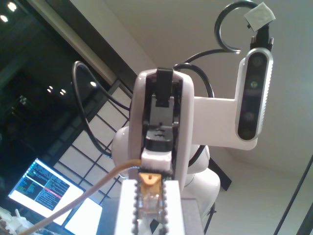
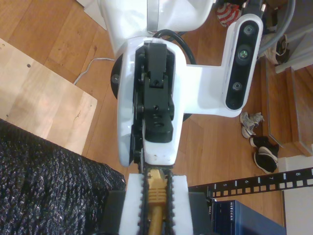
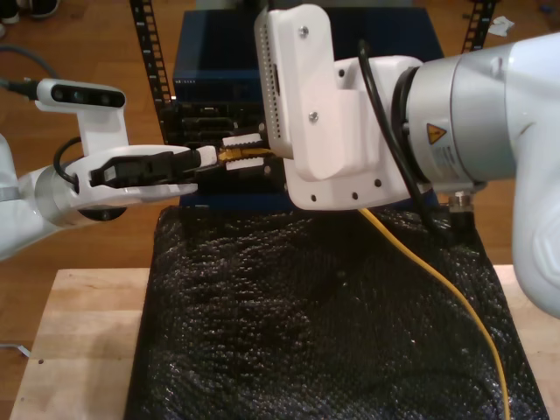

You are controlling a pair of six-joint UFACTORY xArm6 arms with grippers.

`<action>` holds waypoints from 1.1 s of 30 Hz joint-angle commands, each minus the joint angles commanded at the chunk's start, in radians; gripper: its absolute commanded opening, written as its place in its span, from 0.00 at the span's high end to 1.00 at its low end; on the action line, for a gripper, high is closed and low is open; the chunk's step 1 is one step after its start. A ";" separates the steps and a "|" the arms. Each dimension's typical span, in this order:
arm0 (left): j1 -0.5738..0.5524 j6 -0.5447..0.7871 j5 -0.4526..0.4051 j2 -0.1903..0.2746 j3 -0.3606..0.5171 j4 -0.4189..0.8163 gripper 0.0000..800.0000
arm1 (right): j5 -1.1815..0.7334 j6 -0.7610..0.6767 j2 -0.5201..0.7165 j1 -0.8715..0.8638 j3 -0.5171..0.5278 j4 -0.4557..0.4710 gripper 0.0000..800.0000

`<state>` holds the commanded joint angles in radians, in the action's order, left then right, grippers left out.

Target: Grab the cable and plug it in

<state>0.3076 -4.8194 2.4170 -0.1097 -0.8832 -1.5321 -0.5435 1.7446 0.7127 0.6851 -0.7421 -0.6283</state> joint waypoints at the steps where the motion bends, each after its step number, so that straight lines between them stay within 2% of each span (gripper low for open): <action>1: 0.000 -0.002 0.003 0.000 0.002 -0.008 0.76 | 0.000 0.000 0.000 0.000 0.000 0.000 1.00; 4: 0.002 -0.002 0.009 0.000 0.002 -0.031 0.56 | 0.000 0.000 0.000 0.000 0.000 0.000 1.00; 11: 0.002 -0.002 0.009 0.000 0.006 -0.032 0.40 | 0.002 0.000 -0.003 0.000 0.000 0.000 1.00; 14: 0.003 -0.002 0.009 0.000 0.006 -0.032 0.27 | 0.002 0.000 -0.003 0.000 -0.002 0.000 1.00; 18: 0.003 0.000 0.008 0.002 0.006 -0.048 0.04 | 0.002 -0.003 -0.006 -0.003 -0.005 -0.002 1.00; 25: 0.003 -0.002 -0.023 0.005 -0.009 -0.063 0.01 | 0.002 -0.048 -0.046 -0.009 -0.048 -0.009 1.00; 30: 0.003 0.002 -0.092 0.009 -0.014 -0.063 0.01 | 0.000 -0.104 -0.060 -0.117 -0.072 -0.012 1.00; 33: 0.005 0.005 -0.121 0.032 -0.014 -0.063 0.01 | 0.000 -0.130 -0.063 -0.172 -0.084 -0.014 1.00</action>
<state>0.3122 -4.8148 2.2958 -0.0775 -0.8970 -1.5950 -0.5435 1.6141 0.6498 0.5132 -0.8264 -0.6421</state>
